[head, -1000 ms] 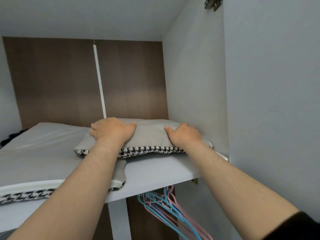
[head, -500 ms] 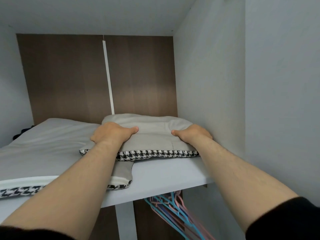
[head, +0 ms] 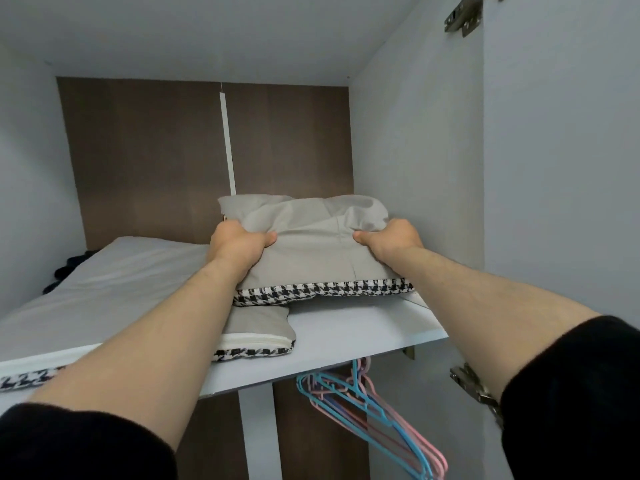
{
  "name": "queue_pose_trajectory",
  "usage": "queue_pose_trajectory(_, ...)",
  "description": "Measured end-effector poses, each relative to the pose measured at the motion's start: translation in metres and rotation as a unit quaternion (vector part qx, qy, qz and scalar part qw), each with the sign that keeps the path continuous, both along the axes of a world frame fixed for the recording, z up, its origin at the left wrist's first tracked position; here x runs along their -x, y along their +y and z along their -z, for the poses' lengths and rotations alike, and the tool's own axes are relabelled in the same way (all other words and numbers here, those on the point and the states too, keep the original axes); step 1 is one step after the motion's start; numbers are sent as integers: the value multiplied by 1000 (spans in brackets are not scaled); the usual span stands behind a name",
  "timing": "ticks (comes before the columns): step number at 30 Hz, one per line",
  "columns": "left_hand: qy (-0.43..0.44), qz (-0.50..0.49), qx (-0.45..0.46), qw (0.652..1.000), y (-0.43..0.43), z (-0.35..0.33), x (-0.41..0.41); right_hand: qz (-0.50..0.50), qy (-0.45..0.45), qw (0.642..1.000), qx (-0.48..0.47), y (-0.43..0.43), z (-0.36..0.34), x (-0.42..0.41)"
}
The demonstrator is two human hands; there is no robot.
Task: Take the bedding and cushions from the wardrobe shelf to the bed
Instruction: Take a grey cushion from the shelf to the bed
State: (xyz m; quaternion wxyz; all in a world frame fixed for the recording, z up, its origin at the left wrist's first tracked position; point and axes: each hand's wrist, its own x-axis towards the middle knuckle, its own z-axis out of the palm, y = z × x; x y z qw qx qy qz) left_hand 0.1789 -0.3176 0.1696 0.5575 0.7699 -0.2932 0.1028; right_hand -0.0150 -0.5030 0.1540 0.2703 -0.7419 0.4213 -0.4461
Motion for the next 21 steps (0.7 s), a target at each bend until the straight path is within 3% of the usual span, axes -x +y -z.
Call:
queue_pose_trajectory(8, -92, -8, 99, 991, 57, -21, 12, 18, -118, 990, 70, 63, -16, 27)
queue_pose_trajectory(15, -96, -6, 161, 982, 131, 24, 69, 13, -124, 987, 100, 138, 13, 80)
queue_pose_trajectory(21, -105, -24, 153, 982, 195, 59, 142, -16, -118, 989, 90, 195, 45, 143)
